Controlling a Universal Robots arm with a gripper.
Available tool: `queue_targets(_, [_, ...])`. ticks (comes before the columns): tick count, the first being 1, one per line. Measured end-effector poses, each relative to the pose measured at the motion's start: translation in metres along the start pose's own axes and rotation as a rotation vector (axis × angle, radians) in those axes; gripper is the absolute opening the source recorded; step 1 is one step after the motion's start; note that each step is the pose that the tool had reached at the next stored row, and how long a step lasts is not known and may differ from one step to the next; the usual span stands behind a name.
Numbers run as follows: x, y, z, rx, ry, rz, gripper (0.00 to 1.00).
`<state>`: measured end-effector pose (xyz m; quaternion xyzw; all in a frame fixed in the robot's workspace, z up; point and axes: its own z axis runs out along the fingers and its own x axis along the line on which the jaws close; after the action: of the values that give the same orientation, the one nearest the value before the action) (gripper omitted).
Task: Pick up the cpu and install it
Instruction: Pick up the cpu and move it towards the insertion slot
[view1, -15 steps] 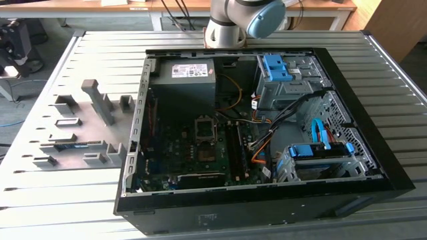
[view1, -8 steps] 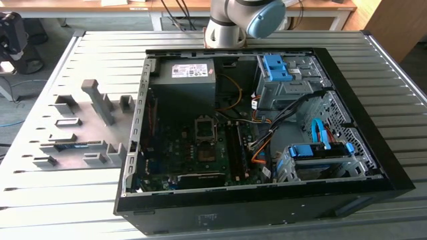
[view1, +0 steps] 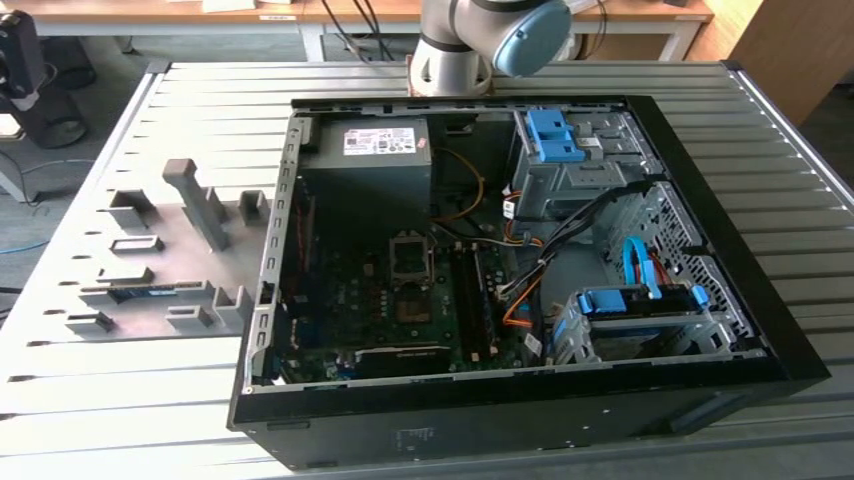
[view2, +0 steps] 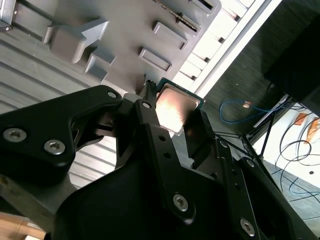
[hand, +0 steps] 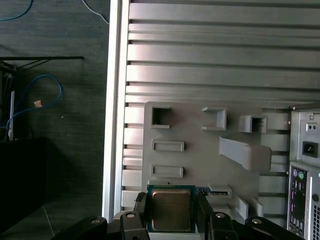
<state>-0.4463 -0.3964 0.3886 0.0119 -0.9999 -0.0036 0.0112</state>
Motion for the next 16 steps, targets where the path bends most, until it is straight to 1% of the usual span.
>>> queue_targets(10, [0.0004,0.0001,-0.0151,0.0,0.0,0.0,0.47])
queue_targets(16, [0.0004,0.0001,-0.0158,-0.0001,0.0,0.0,0.47])
